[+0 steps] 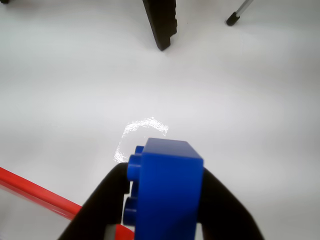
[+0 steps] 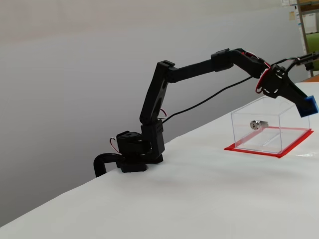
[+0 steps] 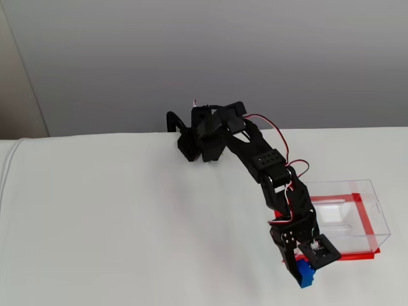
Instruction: Pick the blue lego brick and place it into the transparent box
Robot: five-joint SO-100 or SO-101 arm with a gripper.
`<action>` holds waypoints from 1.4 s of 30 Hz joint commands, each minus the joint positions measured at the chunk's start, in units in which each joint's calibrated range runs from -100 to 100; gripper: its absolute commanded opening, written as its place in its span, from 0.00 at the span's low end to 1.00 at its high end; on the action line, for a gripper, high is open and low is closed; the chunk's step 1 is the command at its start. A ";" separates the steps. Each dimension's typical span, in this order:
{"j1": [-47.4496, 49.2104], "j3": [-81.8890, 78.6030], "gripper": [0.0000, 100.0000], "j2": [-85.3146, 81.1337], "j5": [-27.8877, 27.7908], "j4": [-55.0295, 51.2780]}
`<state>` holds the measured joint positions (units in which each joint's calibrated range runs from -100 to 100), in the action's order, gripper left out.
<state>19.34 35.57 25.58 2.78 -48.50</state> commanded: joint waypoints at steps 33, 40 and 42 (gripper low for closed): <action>27.35 -25.71 0.03 -31.31 0.50 0.02; 32.38 -26.53 0.03 -30.04 0.56 0.81; 32.97 -26.08 0.03 -28.42 0.56 0.89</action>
<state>51.82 8.74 -2.41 3.13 -48.50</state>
